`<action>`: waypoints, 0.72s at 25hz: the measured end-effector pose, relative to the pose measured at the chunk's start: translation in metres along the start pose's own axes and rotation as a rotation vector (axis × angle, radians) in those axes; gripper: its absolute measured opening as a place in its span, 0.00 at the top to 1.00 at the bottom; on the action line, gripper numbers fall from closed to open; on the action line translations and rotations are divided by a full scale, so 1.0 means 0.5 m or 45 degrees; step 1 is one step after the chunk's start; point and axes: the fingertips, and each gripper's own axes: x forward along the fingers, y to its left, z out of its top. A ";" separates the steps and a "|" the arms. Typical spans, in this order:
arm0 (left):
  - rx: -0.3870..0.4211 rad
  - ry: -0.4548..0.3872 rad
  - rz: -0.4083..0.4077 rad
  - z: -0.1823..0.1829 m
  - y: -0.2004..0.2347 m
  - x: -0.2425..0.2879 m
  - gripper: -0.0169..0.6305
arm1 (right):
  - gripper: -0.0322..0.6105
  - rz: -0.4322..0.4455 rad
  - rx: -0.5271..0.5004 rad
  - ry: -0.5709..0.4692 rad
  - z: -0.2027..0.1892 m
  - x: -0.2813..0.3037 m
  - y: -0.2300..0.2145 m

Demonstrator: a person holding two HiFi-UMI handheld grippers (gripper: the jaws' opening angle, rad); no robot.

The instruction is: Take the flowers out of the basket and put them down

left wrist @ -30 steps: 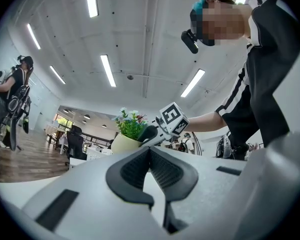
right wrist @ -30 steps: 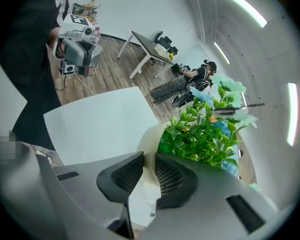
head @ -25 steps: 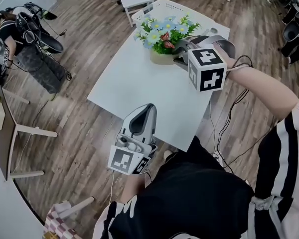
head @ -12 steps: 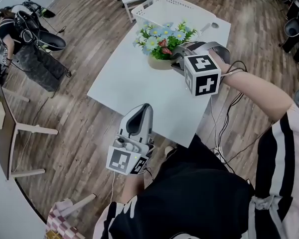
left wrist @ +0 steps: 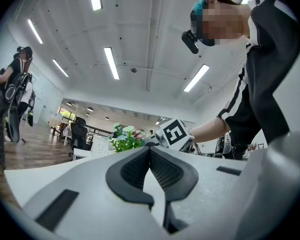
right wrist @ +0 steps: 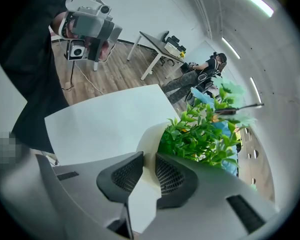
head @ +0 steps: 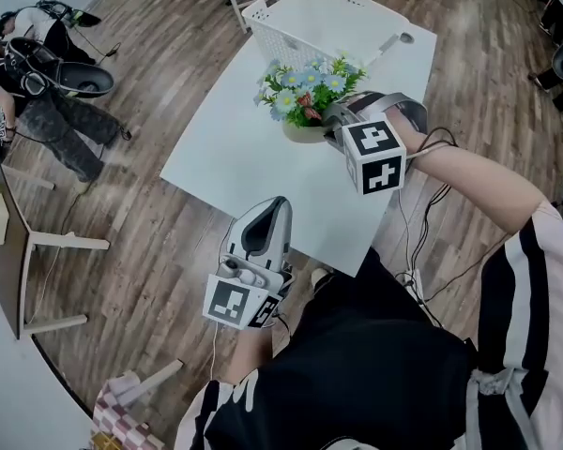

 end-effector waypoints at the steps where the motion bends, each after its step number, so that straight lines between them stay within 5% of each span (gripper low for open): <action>1: 0.001 0.002 0.000 -0.002 0.002 0.002 0.97 | 0.82 0.009 0.000 0.002 -0.002 0.009 0.006; 18: -0.028 0.020 -0.005 -0.026 0.021 0.004 0.97 | 0.82 0.042 -0.029 0.073 -0.030 0.129 0.067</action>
